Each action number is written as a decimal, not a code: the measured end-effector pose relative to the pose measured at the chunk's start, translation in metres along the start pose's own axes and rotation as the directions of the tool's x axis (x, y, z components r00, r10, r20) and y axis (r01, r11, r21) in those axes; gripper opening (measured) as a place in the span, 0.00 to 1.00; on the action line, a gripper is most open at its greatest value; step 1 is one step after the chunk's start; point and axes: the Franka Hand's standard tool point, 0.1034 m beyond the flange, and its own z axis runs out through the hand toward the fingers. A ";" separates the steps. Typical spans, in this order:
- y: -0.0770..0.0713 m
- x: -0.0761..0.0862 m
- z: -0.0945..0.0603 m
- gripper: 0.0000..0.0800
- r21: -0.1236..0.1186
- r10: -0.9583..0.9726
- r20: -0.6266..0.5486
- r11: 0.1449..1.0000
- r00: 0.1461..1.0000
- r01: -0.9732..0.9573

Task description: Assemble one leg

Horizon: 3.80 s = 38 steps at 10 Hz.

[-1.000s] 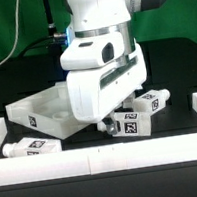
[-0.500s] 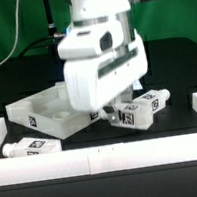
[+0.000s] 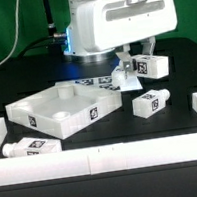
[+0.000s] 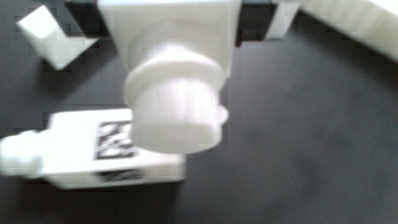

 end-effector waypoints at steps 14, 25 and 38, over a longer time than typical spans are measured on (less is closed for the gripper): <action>-0.124 -0.047 0.023 0.36 0.003 0.273 -0.048 0.962 0.961 -0.273; -0.149 -0.051 0.031 0.80 0.034 0.397 0.085 0.915 0.914 -0.401; -0.041 0.000 0.007 0.81 0.093 0.723 0.260 0.641 0.640 -0.762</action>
Offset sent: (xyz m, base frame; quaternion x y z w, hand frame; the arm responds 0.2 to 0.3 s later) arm 0.0000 0.0000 0.0000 0.0000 0.0000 0.0000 1.0000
